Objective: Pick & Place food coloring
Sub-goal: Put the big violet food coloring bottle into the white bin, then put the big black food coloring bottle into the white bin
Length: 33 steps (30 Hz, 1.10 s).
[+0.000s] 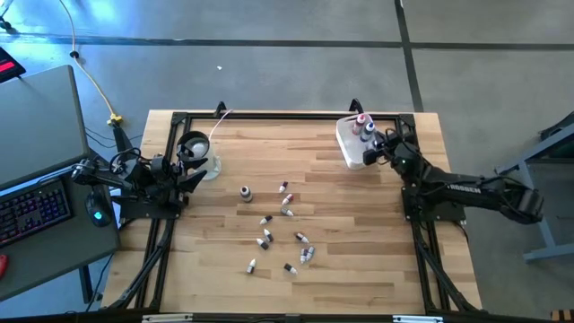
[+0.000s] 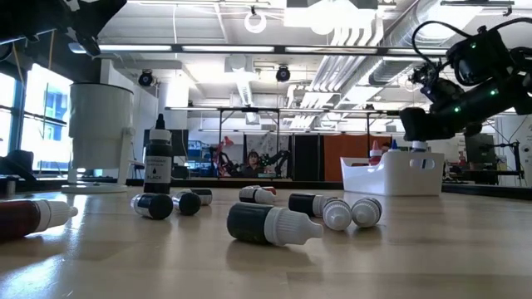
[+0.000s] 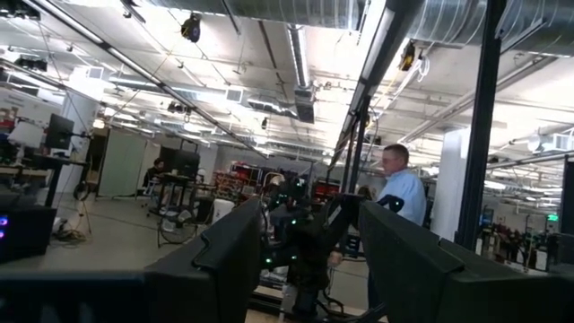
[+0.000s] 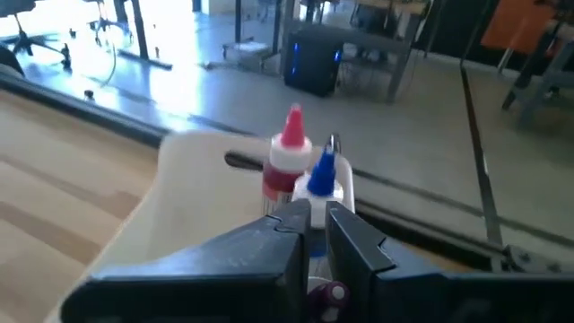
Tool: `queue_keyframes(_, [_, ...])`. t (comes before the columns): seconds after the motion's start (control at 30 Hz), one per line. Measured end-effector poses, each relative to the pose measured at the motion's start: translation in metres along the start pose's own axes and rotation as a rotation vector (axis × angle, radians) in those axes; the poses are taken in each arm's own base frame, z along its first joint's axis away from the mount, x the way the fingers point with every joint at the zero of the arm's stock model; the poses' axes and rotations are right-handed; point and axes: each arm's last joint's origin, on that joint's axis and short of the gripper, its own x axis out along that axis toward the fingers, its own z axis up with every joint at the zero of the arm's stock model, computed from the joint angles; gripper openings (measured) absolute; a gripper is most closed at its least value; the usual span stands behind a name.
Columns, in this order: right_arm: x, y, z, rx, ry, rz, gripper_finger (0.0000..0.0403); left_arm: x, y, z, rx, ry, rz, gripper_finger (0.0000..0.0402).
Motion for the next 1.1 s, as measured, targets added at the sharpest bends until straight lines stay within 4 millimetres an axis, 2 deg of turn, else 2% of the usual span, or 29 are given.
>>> queue_keyframes(0.13, [0.005, -0.002, -0.003, -0.019, 0.023, 0.025, 0.0025, 0.000, 0.000, 0.000, 0.000, 0.000, 0.000, 0.0186])
queue_keyframes(0.4, [0.013, -0.007, -0.002, -0.024, 0.012, -0.018, 0.0055, 0.000, 0.000, 0.000, 0.000, 0.000, 0.000, 0.0186])
queue_keyframes(0.7, [0.013, -0.004, 0.012, -0.061, -0.109, 0.067, 0.0059, 0.000, 0.000, 0.000, 0.000, 0.000, -0.001, 0.0186])
queue_keyframes(0.8, [0.013, 0.001, 0.033, -0.056, -0.188, 0.086, 0.0059, 0.000, 0.000, 0.000, 0.000, 0.000, -0.001, 0.0186])
queue_keyframes(0.9, [0.008, 0.012, 0.068, -0.019, -0.306, 0.162, 0.0059, 0.000, 0.000, 0.000, 0.000, 0.000, -0.001, 0.0186])
queue_keyframes(1.0, [-0.002, 0.032, 0.108, -0.052, -0.393, 0.338, 0.0059, 0.000, 0.000, 0.000, 0.000, 0.000, 0.001, 0.0186])
queue_keyframes(1.1, [-0.014, 0.060, 0.139, -0.113, -0.381, 0.525, 0.0059, 0.000, 0.001, 0.000, 0.000, 0.000, 0.022, 0.0186])
